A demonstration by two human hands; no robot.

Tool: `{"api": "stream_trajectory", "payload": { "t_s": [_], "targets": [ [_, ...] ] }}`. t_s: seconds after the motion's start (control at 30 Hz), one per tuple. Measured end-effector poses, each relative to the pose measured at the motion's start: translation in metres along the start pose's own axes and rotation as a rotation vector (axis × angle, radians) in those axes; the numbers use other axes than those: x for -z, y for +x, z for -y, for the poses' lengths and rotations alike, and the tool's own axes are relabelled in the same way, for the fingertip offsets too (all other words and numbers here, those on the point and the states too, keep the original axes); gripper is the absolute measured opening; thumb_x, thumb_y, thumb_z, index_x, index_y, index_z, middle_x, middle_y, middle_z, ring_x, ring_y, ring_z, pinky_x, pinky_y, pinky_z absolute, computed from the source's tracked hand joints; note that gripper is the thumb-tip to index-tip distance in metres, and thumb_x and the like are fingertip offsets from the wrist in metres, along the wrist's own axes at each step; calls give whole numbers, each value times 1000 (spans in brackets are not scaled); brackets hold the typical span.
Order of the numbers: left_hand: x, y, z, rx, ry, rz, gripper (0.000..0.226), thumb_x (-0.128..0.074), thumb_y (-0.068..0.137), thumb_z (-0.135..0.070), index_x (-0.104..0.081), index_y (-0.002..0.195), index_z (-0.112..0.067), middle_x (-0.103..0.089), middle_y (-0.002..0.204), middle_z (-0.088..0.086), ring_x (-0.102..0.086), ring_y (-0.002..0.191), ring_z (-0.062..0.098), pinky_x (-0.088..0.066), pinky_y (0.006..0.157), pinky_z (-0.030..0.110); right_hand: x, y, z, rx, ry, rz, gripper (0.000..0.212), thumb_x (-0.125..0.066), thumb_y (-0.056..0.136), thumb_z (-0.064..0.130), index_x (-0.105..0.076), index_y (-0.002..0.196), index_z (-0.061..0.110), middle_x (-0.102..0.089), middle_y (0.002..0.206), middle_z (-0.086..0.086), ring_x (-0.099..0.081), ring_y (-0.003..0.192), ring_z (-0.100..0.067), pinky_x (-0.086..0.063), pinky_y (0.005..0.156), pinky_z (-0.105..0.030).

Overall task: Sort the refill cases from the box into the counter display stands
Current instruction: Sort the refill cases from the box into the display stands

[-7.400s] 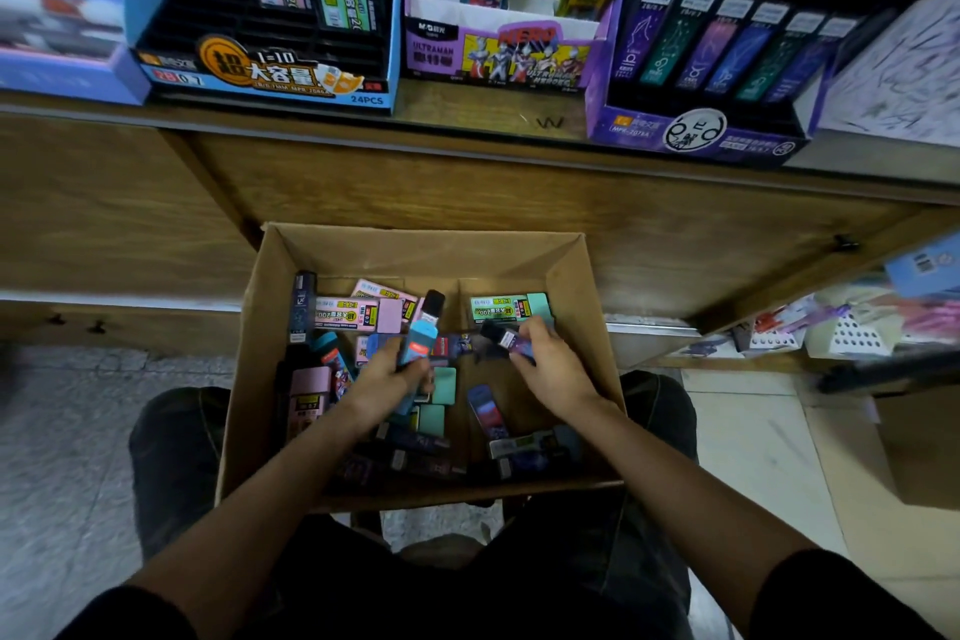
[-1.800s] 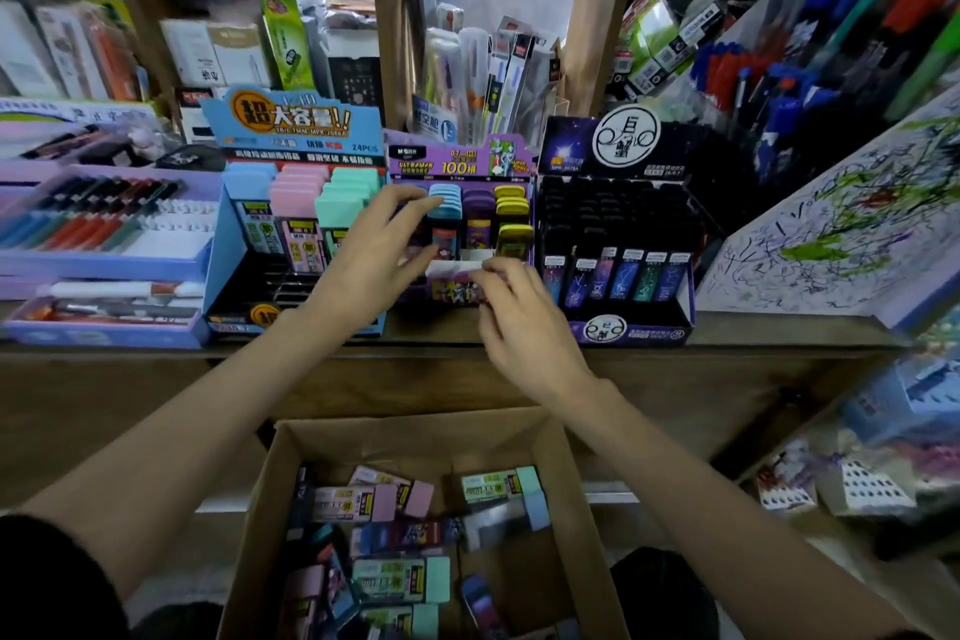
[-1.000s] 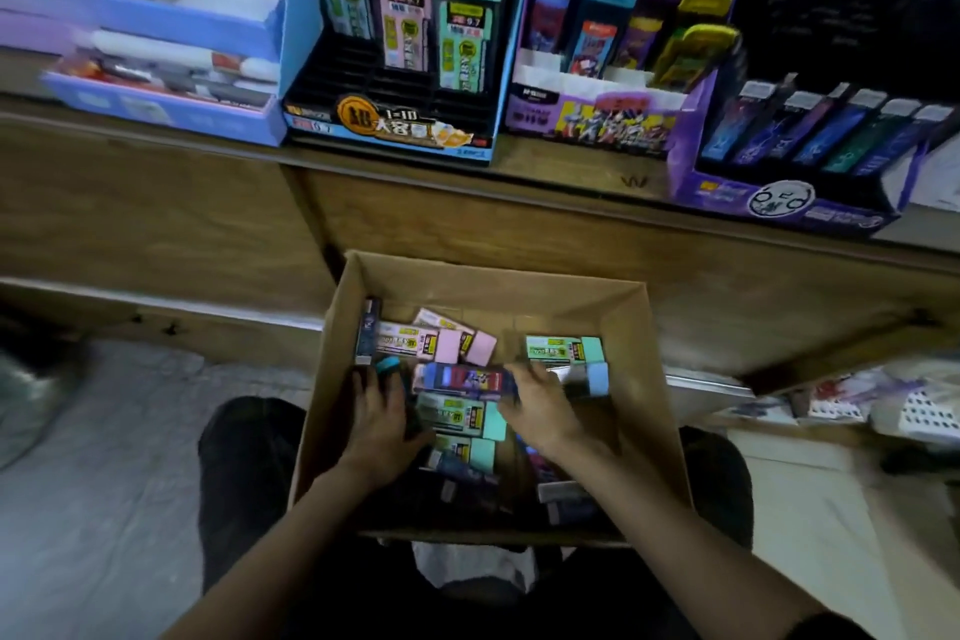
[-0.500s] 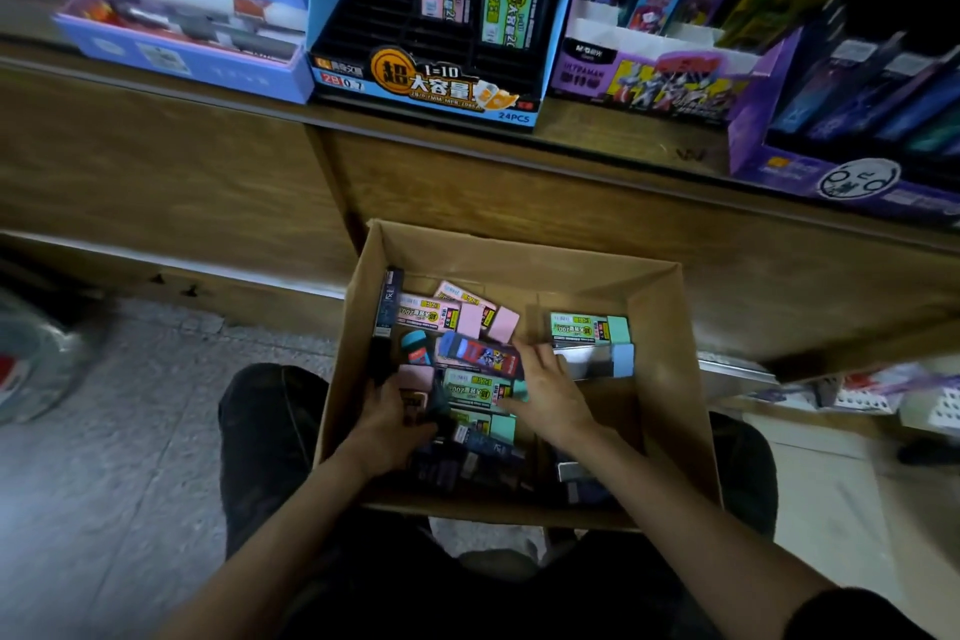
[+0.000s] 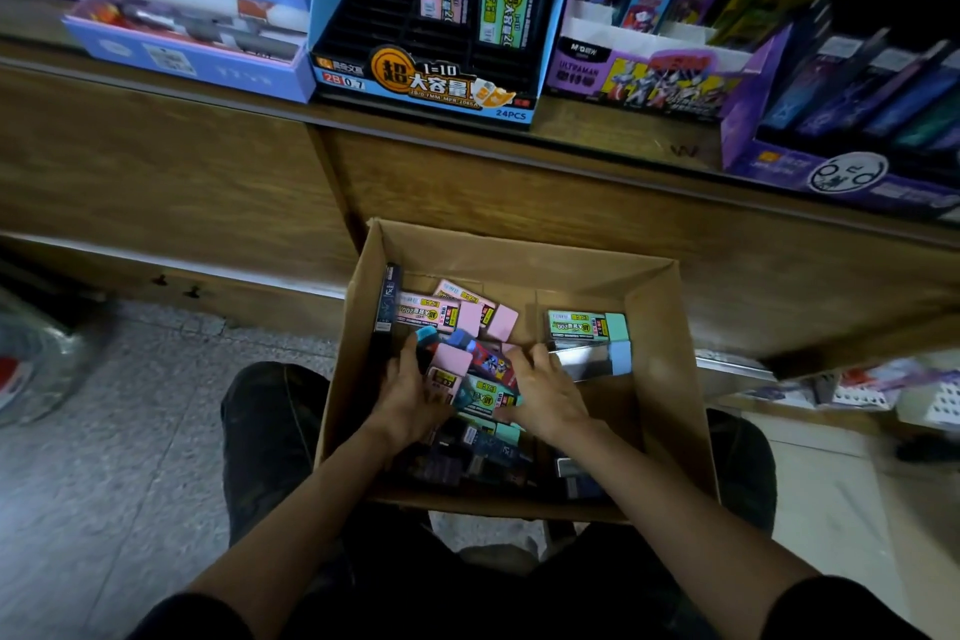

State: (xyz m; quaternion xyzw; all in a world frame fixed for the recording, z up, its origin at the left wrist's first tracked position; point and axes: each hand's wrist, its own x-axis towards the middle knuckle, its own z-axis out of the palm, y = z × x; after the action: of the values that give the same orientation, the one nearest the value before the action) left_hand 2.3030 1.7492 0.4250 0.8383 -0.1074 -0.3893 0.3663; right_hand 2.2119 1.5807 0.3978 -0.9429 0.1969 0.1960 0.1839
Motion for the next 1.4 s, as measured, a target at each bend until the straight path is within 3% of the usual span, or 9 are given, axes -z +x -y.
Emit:
{"api": "stream_trajectory", "payload": {
  "t_s": [0.1,0.23,0.33,0.47,0.63,0.9,1.13,1.23,1.4],
  "targets": [
    [2,1,2,-13,2,-1,107,-78,69,1,-10,150,-17,-25,145,16,-42,127,34,-36,107,49,1,-2,-5,52,-92,-28,68,-66,78,53,-37,131,20,-37,125,-7,-36,117,-23,-37,95,-36],
    [3,4,5,10,-2,-35,70,-76,72,-1,-41,133,-8,-50,129,16,-53,114,29,-46,98,42,2,-5,-11,120,-125,-23,55,-61,83,47,-42,125,18,-45,125,-4,-37,117,-22,-34,94,-35],
    [3,7,5,62,30,-39,57,-74,77,-7,-47,128,-8,-60,119,13,-56,110,28,-46,91,35,3,-9,-13,104,-50,-48,50,-63,84,41,-44,123,16,-48,123,-4,-40,116,-21,-35,94,-33],
    [4,9,9,66,-46,4,47,-72,79,-6,-54,122,-3,-64,117,15,-59,108,29,-47,93,36,4,-20,-10,22,224,-104,40,-65,85,29,-46,118,18,-51,118,-3,-46,110,-17,-39,87,-26],
    [4,6,3,6,-405,-34,40,-58,87,3,-47,125,4,-60,119,26,-58,111,38,-48,93,44,17,-37,-7,-90,660,-83,25,-61,90,23,-41,105,22,-57,95,7,-53,81,0,-39,59,-8],
    [2,-12,-48,-44,-862,55,21,-63,84,-16,-63,105,-16,-74,93,8,-72,83,21,-56,59,29,59,-50,24,5,924,-245,34,-67,85,31,-44,108,22,-64,101,2,-63,92,-9,-53,82,-33],
    [8,-30,-97,-126,-1006,32,31,-73,69,-17,-65,98,-10,-74,91,13,-71,80,24,-59,65,33,86,-65,40,98,906,-294,28,-64,84,43,-45,103,32,-65,97,10,-62,88,1,-53,77,-23],
    [16,-35,-110,-160,-953,47,43,-72,68,-20,-62,108,-8,-74,94,11,-71,81,23,-58,65,32,115,-70,34,138,907,-334,32,-49,88,52,-58,94,22,-64,81,9,-59,74,4,-45,64,-14],
    [30,-48,-140,-319,-845,100,43,-71,67,-22,-62,107,-13,-74,93,6,-71,81,20,-56,67,30,179,-65,28,190,976,-419,7,-57,92,29,-63,91,26,-65,88,11,-59,83,3,-46,73,-12]
  ]
}}
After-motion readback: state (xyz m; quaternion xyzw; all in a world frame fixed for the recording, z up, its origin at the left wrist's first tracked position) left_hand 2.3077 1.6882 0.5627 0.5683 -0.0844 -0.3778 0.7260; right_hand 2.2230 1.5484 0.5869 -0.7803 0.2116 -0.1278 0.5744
